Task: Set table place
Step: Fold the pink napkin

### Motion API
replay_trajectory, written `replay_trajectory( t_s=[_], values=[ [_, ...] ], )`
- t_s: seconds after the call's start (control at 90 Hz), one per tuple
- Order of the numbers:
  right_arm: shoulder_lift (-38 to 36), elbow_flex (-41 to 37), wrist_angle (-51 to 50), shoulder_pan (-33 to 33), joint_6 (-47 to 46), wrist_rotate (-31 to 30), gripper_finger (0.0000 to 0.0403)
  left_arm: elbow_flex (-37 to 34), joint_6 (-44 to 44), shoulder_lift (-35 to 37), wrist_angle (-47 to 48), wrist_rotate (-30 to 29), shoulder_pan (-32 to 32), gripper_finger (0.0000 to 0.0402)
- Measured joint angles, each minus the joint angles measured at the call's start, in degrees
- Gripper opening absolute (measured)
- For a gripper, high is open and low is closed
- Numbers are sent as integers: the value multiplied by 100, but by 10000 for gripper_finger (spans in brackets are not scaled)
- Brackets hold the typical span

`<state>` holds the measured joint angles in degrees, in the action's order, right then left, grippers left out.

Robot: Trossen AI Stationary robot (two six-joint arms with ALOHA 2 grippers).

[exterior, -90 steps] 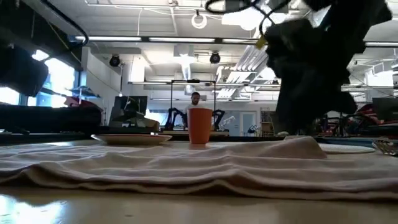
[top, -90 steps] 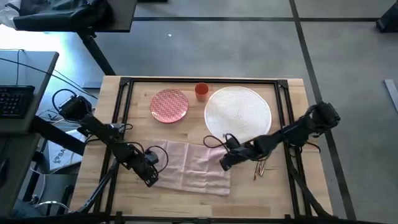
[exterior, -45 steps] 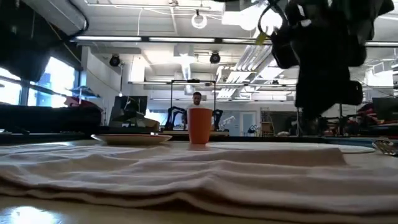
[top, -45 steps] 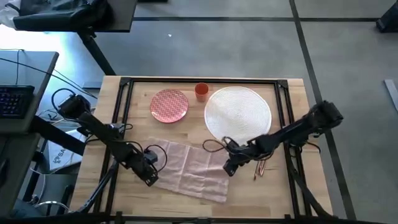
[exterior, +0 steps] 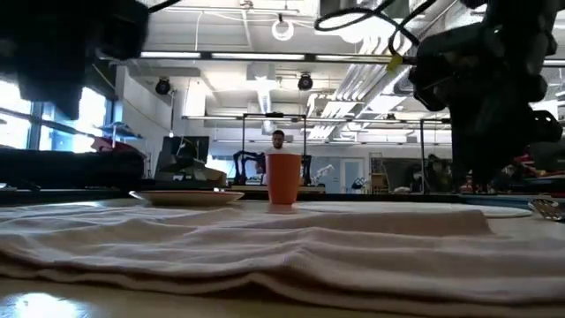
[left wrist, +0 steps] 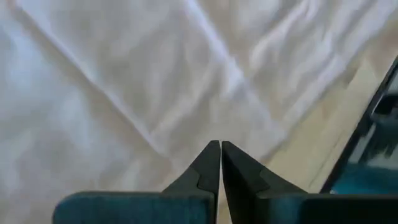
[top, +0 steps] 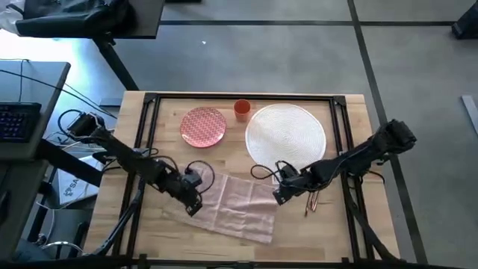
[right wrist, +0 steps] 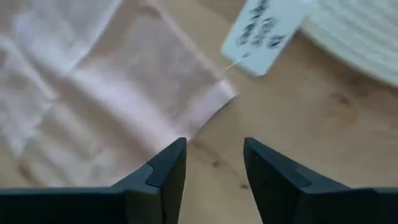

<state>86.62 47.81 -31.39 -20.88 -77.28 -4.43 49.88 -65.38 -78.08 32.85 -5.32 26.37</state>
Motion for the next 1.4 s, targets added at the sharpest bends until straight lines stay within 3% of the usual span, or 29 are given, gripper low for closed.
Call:
replay_trajectory(
  t_s=[0.211, 0.422, 0.578, 0.8, 0.989, 1.267, 1.4],
  values=[
    [72, -295, 616, 497, 1183, 355, 190, 170, 707, 0, -203, 11, -691, 0],
    [330, -865, 1618, 631, 2065, 594, 179, 173, 853, 0, -613, 101, -1103, 0],
    [532, -914, 1966, 593, 2688, 493, 139, 175, 887, 0, -838, 71, -1247, 0],
    [750, -909, 2434, 402, 3477, 396, 26, 175, 1496, -12, -1441, 15, -1477, 0],
    [629, -429, 1659, 353, 3900, 645, 2, 175, 2106, -82, -1987, -93, -1681, 0],
    [498, 1119, 473, 547, 5004, 542, 0, 175, 3201, -571, -3170, -254, -1794, 2],
    [500, 1462, -105, 718, 5228, 487, 0, 175, 3905, -981, -3881, -116, -1838, 19]
  ],
)
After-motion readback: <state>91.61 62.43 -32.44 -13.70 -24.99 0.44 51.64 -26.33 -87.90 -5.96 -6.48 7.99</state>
